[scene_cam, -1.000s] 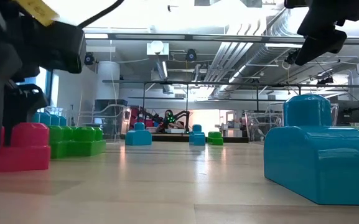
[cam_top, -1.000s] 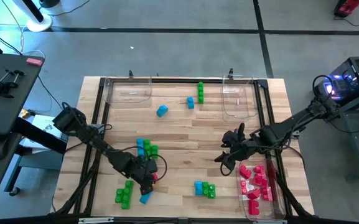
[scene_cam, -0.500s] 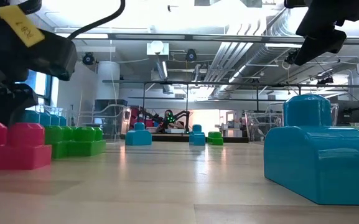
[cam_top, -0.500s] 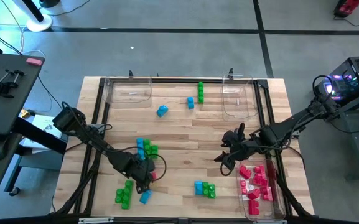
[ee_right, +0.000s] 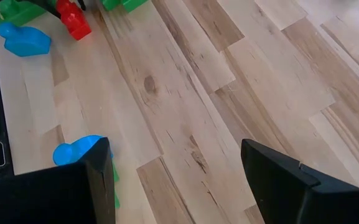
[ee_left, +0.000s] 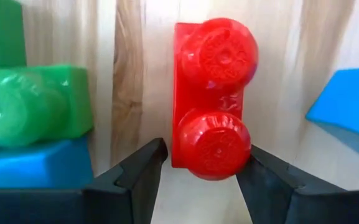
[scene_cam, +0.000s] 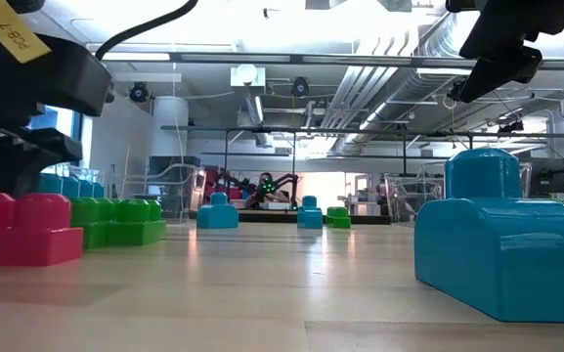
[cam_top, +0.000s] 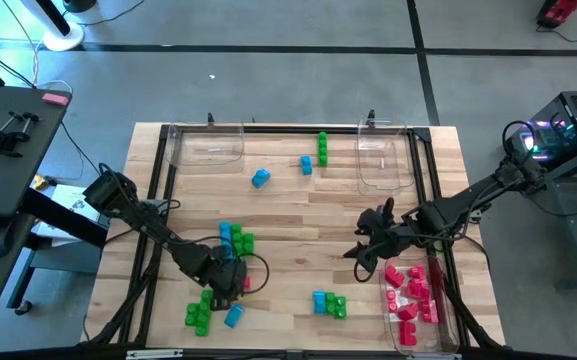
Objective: Sort blocks
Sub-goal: Put the red game piece into the bottom right transparent bin
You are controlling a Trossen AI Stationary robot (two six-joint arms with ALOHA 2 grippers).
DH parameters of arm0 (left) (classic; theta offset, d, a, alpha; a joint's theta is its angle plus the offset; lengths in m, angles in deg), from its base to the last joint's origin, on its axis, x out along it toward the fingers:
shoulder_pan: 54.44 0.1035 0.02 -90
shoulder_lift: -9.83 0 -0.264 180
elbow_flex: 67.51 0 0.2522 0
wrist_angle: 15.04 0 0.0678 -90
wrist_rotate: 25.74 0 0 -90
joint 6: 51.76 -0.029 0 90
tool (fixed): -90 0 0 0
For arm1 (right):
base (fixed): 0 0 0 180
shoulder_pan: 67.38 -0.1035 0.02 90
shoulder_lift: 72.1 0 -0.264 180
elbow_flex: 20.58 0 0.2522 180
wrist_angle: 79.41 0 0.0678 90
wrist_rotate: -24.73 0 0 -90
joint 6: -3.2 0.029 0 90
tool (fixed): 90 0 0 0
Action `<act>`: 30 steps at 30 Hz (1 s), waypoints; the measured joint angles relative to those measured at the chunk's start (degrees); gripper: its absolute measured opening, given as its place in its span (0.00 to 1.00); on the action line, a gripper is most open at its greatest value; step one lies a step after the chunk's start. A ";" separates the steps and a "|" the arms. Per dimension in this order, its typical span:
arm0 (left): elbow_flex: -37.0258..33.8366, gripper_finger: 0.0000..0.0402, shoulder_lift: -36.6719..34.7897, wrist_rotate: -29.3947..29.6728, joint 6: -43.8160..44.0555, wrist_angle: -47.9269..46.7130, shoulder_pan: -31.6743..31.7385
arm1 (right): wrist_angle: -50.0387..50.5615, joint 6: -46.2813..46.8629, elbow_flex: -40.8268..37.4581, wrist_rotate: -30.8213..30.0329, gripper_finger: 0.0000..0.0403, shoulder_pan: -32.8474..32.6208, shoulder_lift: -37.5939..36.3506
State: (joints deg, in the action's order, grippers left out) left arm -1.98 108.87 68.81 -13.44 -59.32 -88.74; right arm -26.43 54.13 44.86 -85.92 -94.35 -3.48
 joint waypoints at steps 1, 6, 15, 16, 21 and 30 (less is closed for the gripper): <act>0.00 0.46 0.00 0.43 -1.08 0.03 -0.01 | 0.01 0.00 0.00 -0.02 0.57 0.00 0.00; 0.00 0.46 0.03 2.70 -2.58 0.79 -0.04 | 0.00 0.52 0.00 -0.39 0.57 0.01 0.00; -0.02 0.43 0.11 4.56 -4.98 2.06 0.00 | 0.00 0.59 0.00 -0.41 0.57 0.01 0.00; -0.02 0.40 0.11 4.70 -5.52 2.16 0.04 | 0.00 0.60 0.00 -0.41 0.57 0.01 0.00; 0.00 0.25 -0.46 3.07 -6.05 2.05 0.29 | -0.09 0.74 0.00 -0.41 0.57 0.01 0.00; -0.09 0.25 -16.83 2.52 -8.47 2.79 6.59 | -25.89 -3.43 0.00 3.25 0.57 1.09 -0.11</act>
State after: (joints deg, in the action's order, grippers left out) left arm -2.07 92.05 71.33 -21.91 -56.54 -82.15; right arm -52.31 50.70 44.86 -82.67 -93.25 -3.59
